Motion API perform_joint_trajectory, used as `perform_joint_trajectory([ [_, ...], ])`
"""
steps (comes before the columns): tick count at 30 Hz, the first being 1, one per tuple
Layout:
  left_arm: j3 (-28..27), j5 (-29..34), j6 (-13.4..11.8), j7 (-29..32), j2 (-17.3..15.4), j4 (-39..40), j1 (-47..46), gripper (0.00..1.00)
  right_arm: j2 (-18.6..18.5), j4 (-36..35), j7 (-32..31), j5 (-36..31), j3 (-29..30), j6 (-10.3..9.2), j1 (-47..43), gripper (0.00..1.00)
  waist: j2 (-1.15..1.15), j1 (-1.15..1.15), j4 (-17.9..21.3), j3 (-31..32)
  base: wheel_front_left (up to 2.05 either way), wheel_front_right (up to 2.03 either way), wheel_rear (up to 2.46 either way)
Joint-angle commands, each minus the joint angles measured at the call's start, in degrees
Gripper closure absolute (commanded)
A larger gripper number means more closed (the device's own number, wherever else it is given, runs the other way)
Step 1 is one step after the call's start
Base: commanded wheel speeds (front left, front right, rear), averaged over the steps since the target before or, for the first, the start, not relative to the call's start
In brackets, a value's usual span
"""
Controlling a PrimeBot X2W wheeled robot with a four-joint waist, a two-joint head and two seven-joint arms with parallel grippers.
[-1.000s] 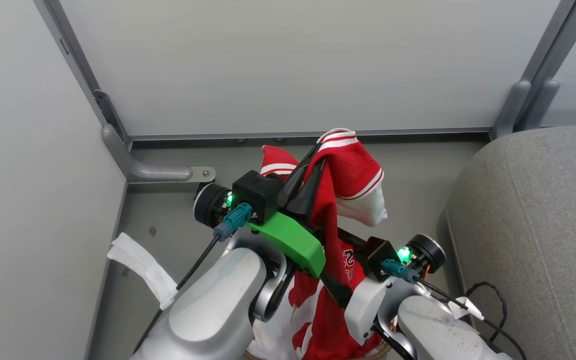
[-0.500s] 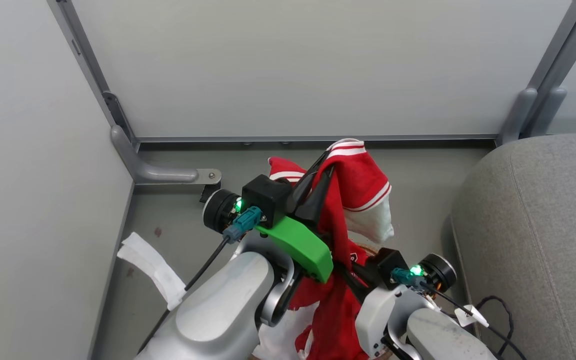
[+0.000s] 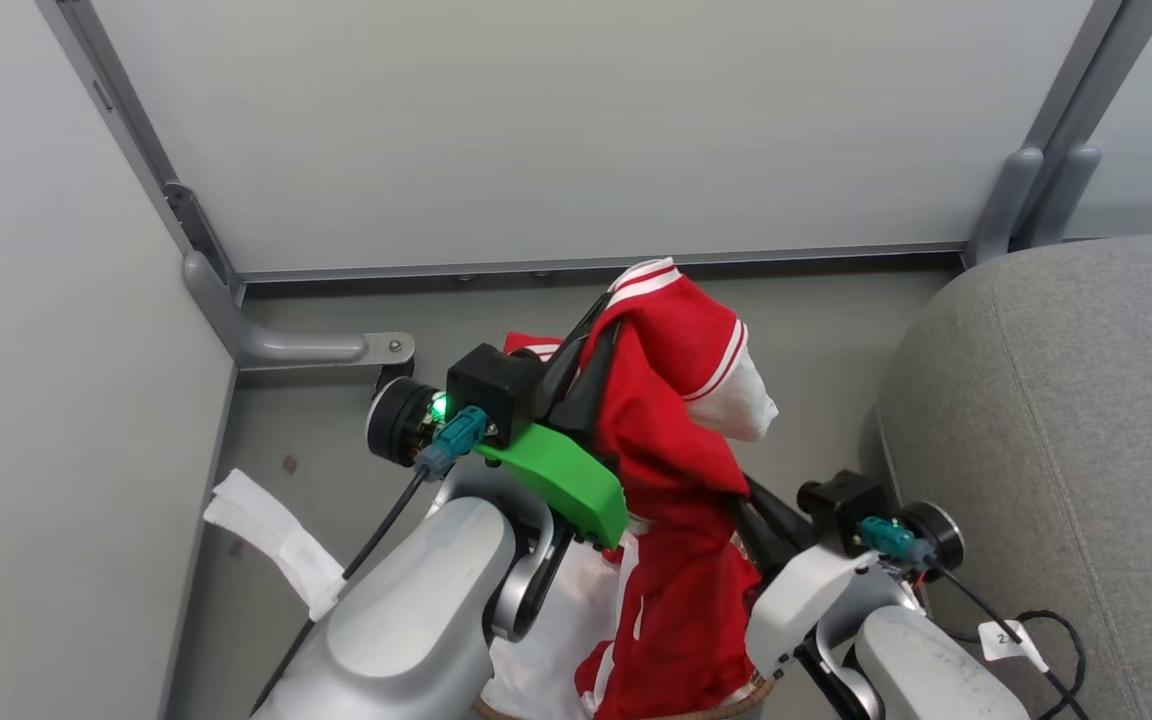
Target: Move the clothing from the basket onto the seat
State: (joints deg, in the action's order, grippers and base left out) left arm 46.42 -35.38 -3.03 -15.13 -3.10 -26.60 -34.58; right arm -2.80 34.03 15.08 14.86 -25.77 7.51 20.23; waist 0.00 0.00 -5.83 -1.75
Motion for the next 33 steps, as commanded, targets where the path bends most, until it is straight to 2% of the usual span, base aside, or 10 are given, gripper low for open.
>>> perform_joint_trajectory([
  [1, -0.52, 0.86, 0.28, -0.01, -0.71, -0.49, 1.35, 0.82, -0.26, -2.22, 0.13, -0.38, 1.75, -0.04, -1.24, 1.00, 0.00, 0.00, 0.73, -0.25, 0.00, 0.00, 0.00],
  [2, -0.83, 1.12, 0.39, -0.01, -0.84, -0.71, 1.67, 0.53, -0.25, -3.73, 0.13, -0.18, 2.85, -0.04, -1.71, 1.00, 0.00, 0.00, 1.06, -0.30, 0.00, 0.00, 0.00],
  [3, -1.09, 1.48, 0.39, 0.00, -0.97, -0.95, 2.07, 0.00, -0.25, -5.32, 0.13, -0.02, 4.03, -0.04, -2.19, 1.00, 0.00, 0.00, 1.35, -0.35, 0.00, 0.00, 0.00],
  [9, -4.32, 3.38, 0.47, 0.00, -1.82, -1.67, 5.59, 0.00, -0.24, -14.88, 0.13, 0.95, 9.67, -0.04, -5.09, 1.00, 0.00, 0.00, 4.35, -0.64, 0.00, 0.00, 0.00],
  [15, -7.88, 6.69, 1.11, 0.01, -2.47, -1.99, 9.26, 0.00, -0.22, -20.21, 0.12, 1.40, 12.52, -0.03, -6.91, 1.00, 0.00, 0.00, 9.47, -0.91, 0.00, 0.00, 0.00],
  [19, -10.53, 8.82, 2.03, 0.00, -2.50, -1.25, 11.33, 0.00, -0.23, -22.66, 0.13, 1.00, 13.85, -0.04, -7.32, 1.00, 0.00, 0.00, 13.99, -1.49, 0.00, 0.00, 0.00],
  [21, -12.43, 10.14, 2.78, 0.01, -2.23, -0.76, 12.68, 0.00, -0.22, -23.88, 0.13, 0.97, 14.44, -0.04, -7.43, 1.00, 0.00, 0.00, 17.85, -1.90, 0.00, 0.00, 0.00],
  [25, -14.45, 11.80, 3.72, 0.01, -1.63, -0.34, 13.70, 0.00, -0.23, -25.14, 0.13, 1.05, 14.72, -0.04, -7.30, 1.00, 0.00, 0.00, 22.80, -2.35, 0.00, 0.00, 0.00],
  [33, -16.45, 14.31, 5.80, 0.00, -0.48, -0.17, 14.36, 0.00, -0.22, -26.84, 0.13, 0.93, 15.56, -0.04, -7.02, 1.00, 0.00, 0.00, 30.80, -3.15, 0.00, 0.00, 0.00],
])
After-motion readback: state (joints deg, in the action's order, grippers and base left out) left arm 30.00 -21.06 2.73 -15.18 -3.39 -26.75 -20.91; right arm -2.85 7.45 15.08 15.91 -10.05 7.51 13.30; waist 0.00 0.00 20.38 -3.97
